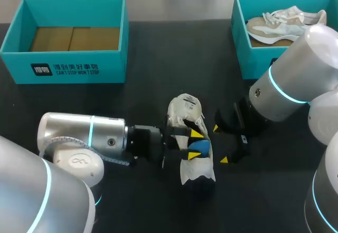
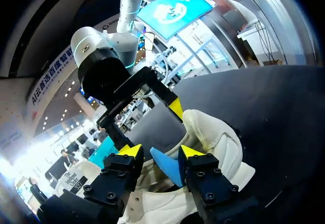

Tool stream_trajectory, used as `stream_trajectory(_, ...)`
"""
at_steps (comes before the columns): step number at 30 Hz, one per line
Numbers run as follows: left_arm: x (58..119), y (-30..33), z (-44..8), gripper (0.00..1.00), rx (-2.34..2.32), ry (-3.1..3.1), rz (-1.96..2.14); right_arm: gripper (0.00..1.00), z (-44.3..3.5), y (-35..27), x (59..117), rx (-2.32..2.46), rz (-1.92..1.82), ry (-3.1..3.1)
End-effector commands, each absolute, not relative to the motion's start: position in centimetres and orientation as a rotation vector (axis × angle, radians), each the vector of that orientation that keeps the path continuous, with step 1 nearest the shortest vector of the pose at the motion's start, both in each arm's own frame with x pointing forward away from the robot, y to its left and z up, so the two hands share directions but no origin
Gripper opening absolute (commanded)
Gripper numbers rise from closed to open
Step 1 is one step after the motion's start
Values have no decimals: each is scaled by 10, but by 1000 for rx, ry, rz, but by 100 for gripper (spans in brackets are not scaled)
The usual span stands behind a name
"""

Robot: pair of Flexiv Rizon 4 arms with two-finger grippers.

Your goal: Take the shoe out of the shoebox, open the shoe tongue, remove and reinsert the insole, then place the shoe into the shoebox

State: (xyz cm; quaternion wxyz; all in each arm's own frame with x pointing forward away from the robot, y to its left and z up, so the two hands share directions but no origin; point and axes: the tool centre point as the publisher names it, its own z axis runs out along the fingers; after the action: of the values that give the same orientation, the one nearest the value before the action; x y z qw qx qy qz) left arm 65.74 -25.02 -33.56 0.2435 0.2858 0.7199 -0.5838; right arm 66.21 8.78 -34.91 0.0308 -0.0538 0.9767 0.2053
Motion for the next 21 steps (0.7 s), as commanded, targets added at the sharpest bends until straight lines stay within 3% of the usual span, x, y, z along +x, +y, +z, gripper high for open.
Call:
stream_trajectory(1,653,-255,-334,45,724,1936,-1632,100,-350,88,661,-165,632,3007)
stream_trajectory(11,652,-266,-325,40,656,1950,-1727,100,-350,88,661,-165,632,3007)
stream_trajectory(15,651,-264,-325,33,647,1981,-1739,100,-350,88,661,-165,632,3007)
stream_trajectory(21,647,-255,-316,40,639,2026,-1761,100,-350,88,661,-165,632,3007)
